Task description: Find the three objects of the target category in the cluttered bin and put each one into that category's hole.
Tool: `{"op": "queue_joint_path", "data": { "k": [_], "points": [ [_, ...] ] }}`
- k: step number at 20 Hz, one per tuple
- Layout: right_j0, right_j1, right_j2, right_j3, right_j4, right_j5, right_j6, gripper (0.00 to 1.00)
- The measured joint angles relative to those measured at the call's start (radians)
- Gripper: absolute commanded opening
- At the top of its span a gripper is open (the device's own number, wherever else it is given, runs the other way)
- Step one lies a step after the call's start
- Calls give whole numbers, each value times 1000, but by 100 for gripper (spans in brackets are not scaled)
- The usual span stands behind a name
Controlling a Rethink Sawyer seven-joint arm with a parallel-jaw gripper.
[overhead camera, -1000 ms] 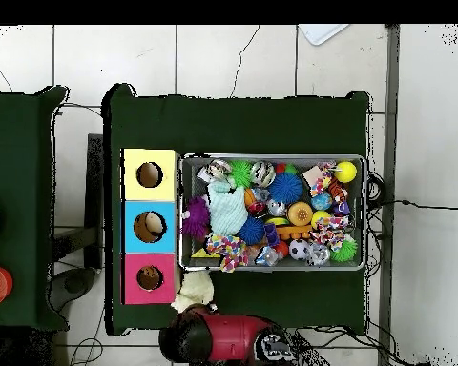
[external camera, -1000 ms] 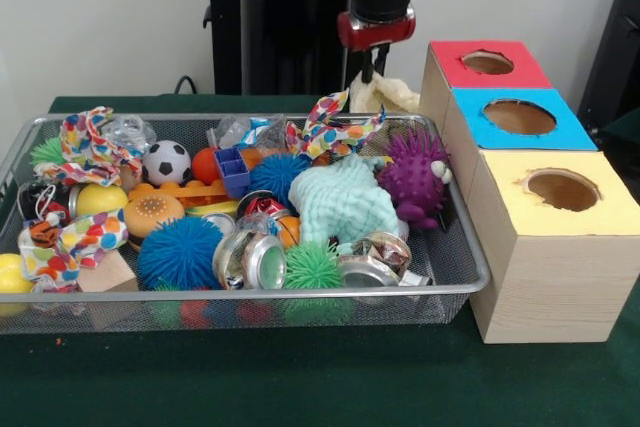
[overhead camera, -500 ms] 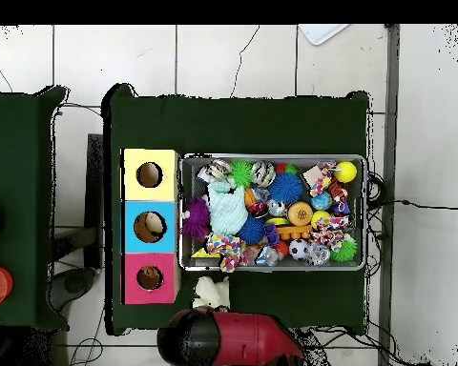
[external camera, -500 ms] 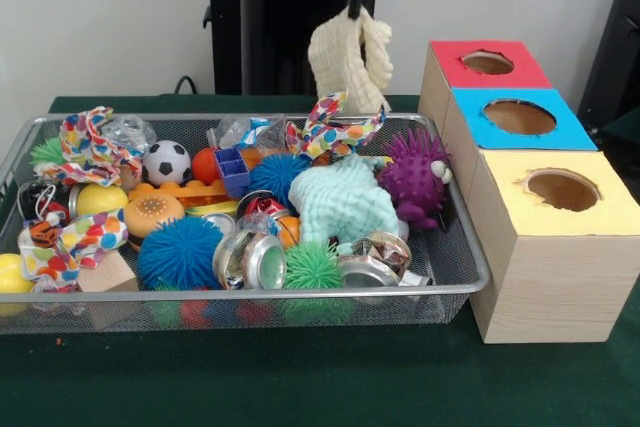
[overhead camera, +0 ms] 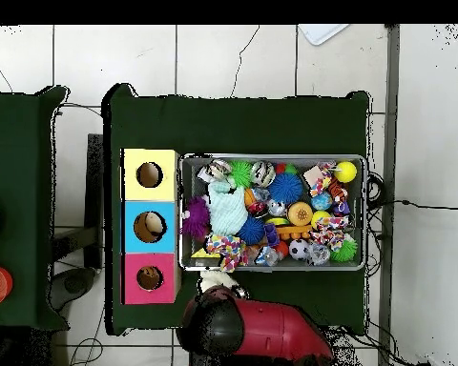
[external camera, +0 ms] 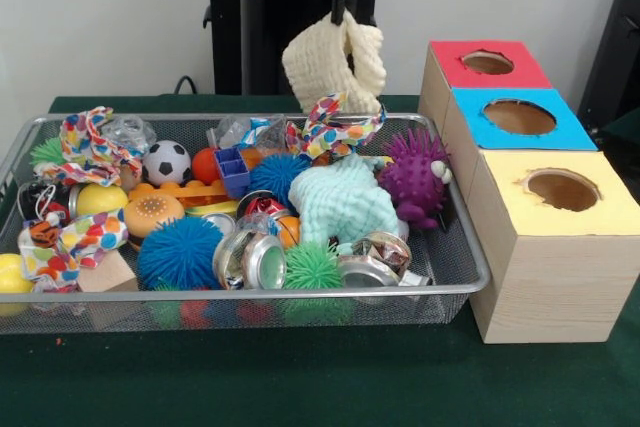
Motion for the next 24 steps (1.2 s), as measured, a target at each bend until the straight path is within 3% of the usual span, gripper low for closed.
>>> {"op": "queue_joint_path", "data": {
  "k": [9,24],
  "points": [
    [-67,-1,90,-94,-1,5,0,0],
    [-88,-1,181,-302,-1,238,0,0]
  ]
}}
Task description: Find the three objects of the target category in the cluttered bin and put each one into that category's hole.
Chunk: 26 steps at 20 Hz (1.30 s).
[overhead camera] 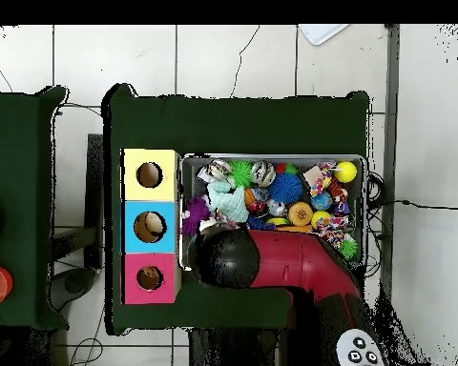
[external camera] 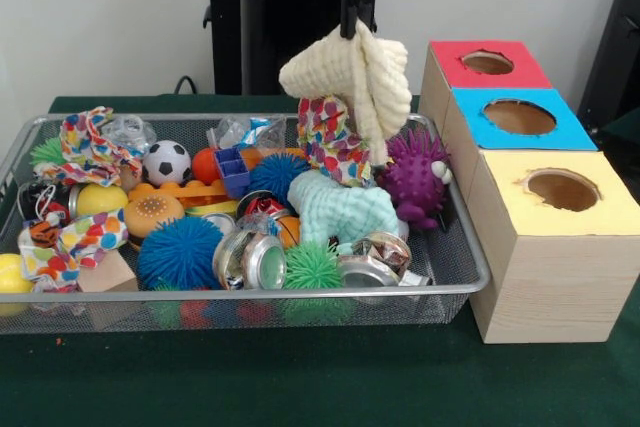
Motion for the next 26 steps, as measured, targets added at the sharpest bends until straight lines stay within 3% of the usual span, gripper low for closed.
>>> {"op": "queue_joint_path", "data": {
  "k": [4,5,16,26],
  "points": [
    [-9,0,10,-43,0,46,0,0],
    [-11,1,17,-67,0,63,0,100],
    [-37,2,46,-100,-1,67,0,100],
    [-155,74,86,-132,-58,66,0,100]
  ]
}}
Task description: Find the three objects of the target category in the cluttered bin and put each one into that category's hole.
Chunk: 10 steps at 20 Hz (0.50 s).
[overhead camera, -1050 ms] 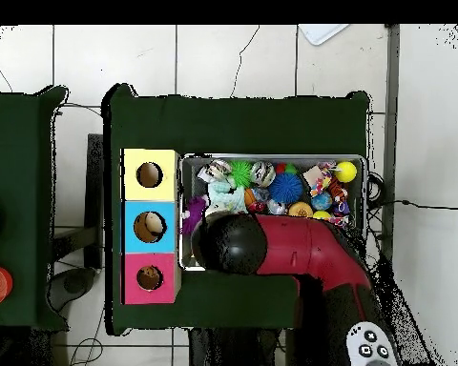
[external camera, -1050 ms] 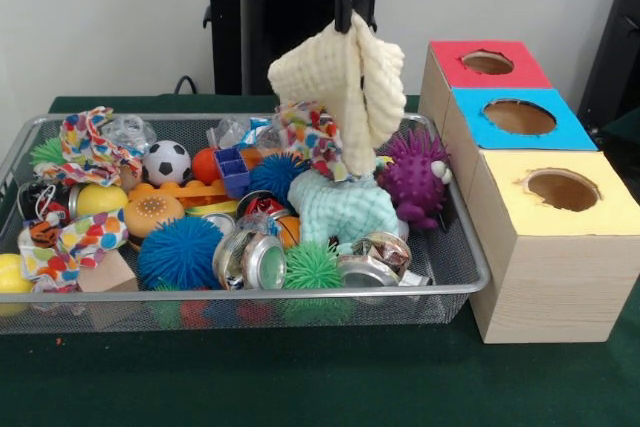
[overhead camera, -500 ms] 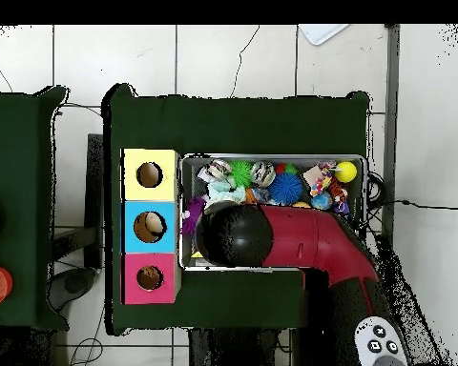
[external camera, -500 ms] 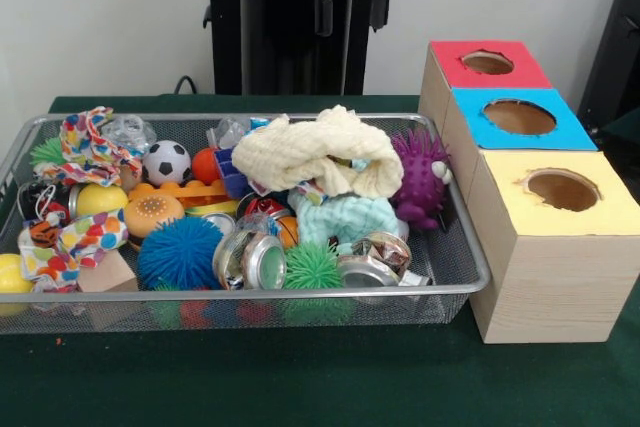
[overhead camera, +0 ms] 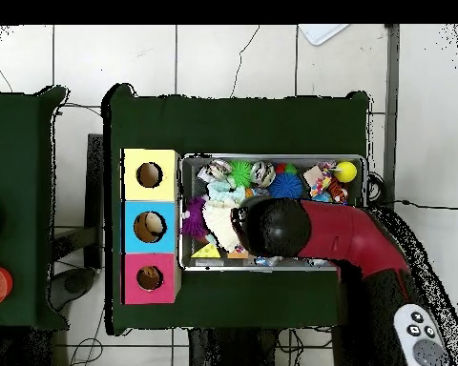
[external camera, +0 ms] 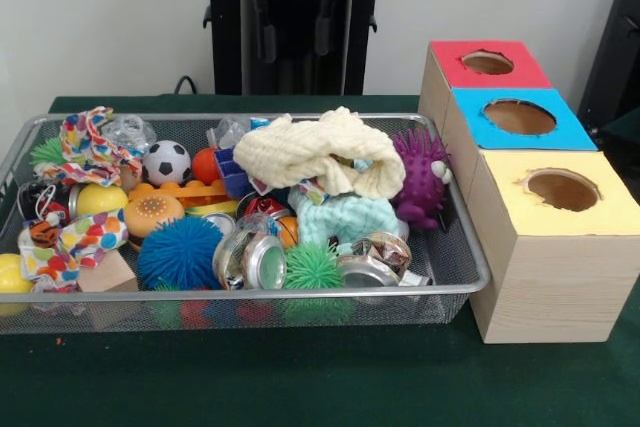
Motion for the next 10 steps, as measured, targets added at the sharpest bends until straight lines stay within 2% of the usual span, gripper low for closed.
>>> {"op": "queue_joint_path", "data": {
  "k": [10],
  "points": [
    [-176,136,67,-33,-154,-39,-1,100]
  ]
}}
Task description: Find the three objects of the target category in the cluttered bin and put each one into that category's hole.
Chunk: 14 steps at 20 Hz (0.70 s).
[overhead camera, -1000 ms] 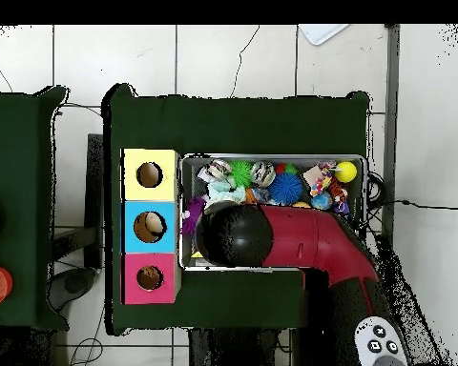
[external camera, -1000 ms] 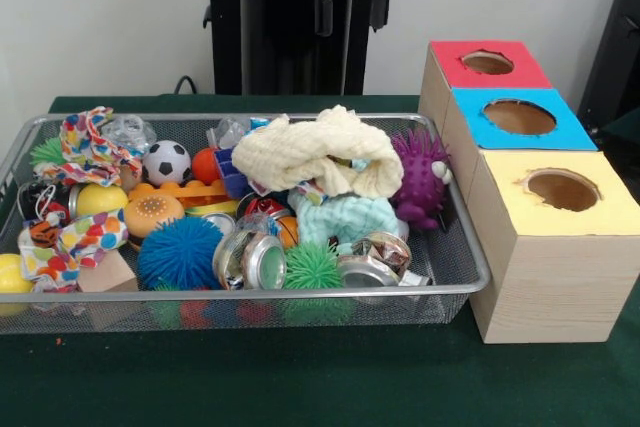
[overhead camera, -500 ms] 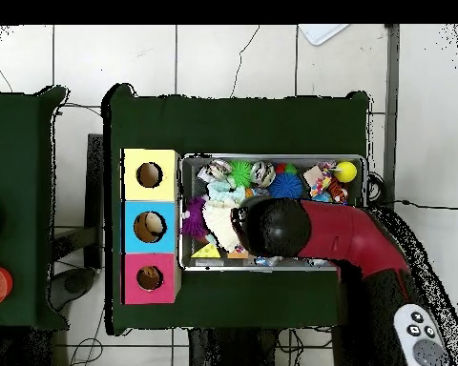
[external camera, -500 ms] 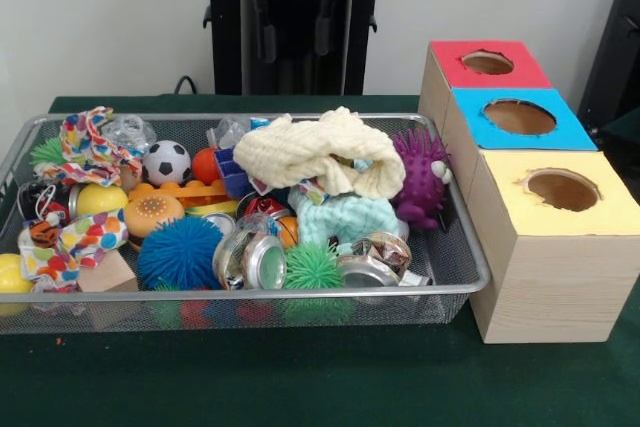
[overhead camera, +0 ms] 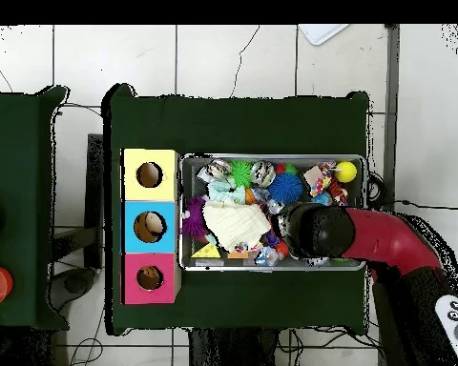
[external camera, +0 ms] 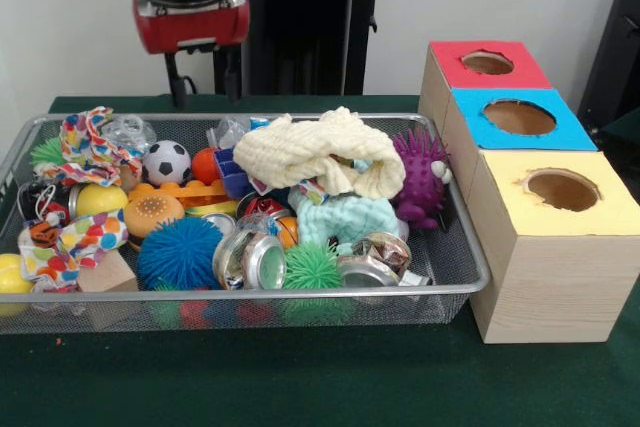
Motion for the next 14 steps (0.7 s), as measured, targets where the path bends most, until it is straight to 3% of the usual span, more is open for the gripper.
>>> {"op": "queue_joint_path", "data": {
  "k": [8,14],
  "points": [
    [-45,71,39,-22,-114,-12,-2,100],
    [-67,137,101,-94,-181,-12,-12,100]
  ]
}}
